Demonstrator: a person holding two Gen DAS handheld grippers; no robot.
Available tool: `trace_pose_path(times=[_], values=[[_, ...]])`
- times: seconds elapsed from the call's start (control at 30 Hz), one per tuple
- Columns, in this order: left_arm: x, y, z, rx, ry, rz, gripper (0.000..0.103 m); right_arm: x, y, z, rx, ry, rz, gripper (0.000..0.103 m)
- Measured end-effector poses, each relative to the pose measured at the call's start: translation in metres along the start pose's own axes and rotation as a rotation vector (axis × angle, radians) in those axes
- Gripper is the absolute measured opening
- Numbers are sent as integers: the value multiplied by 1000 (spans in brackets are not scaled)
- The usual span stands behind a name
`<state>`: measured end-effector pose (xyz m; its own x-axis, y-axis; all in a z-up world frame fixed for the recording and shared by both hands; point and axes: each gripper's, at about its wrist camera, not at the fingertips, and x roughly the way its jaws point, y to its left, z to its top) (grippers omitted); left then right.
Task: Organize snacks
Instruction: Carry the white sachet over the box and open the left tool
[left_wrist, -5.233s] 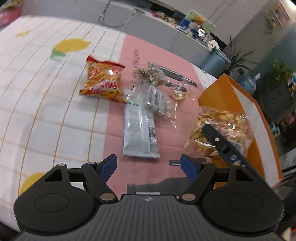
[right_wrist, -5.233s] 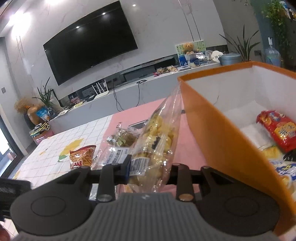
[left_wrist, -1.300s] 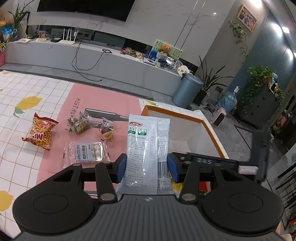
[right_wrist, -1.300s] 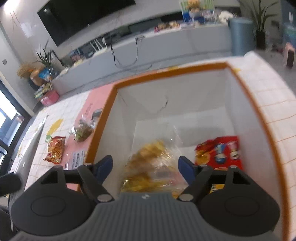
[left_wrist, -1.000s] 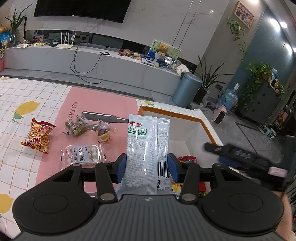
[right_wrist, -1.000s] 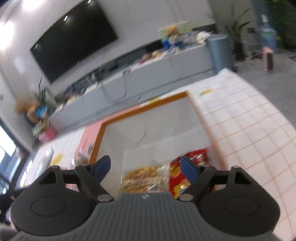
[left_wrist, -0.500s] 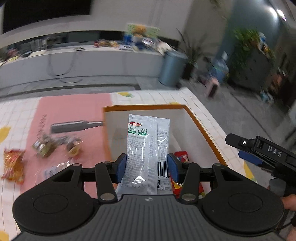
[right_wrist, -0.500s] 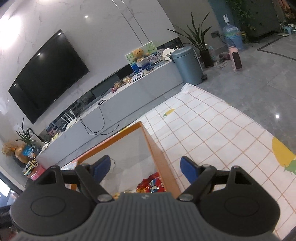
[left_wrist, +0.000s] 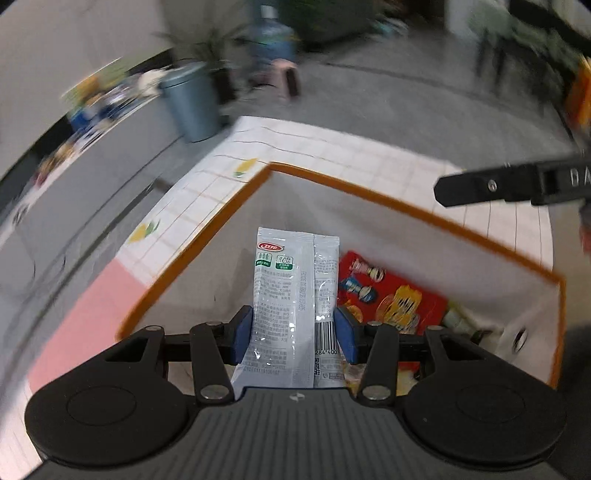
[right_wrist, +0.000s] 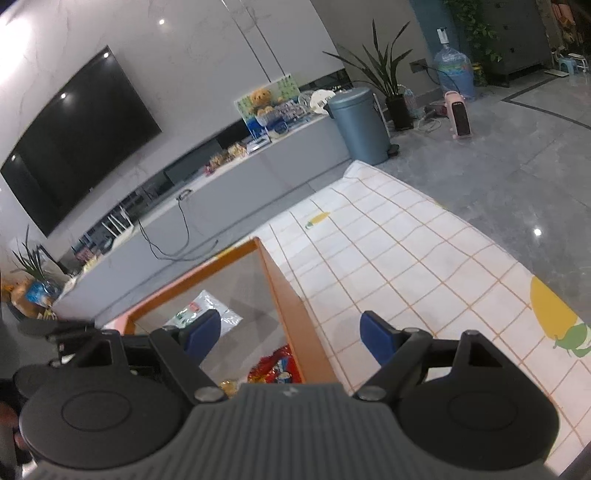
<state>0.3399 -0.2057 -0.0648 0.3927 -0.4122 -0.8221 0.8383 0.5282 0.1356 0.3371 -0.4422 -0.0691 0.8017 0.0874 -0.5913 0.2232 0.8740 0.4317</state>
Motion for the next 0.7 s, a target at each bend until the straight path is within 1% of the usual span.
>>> trace_pose_path(times=[0.13, 0.2, 0.27, 0.33, 0.47, 0.53, 0.63, 0.7], values=[[22, 6, 2, 116, 60, -50, 54, 2, 4, -1, -27, 0, -17, 81], [34, 10, 3, 185, 96, -58, 54, 4, 5, 0, -29, 0, -27, 81], [44, 15, 2, 228, 129, -54, 54, 7, 6, 2, -25, 4, -44, 81], [50, 22, 4, 241, 148, -55, 54, 12, 7, 3, -24, 9, -57, 81], [62, 30, 6, 275, 175, -108, 54, 19, 13, 3, -48, 8, -58, 81], [70, 32, 6, 302, 204, -134, 54, 19, 13, 3, -52, -4, -73, 81], [77, 29, 2, 347, 225, -123, 54, 18, 8, 4, -35, -11, -89, 81], [84, 31, 0, 350, 243, -108, 55, 19, 6, 4, -30, -11, -107, 81]])
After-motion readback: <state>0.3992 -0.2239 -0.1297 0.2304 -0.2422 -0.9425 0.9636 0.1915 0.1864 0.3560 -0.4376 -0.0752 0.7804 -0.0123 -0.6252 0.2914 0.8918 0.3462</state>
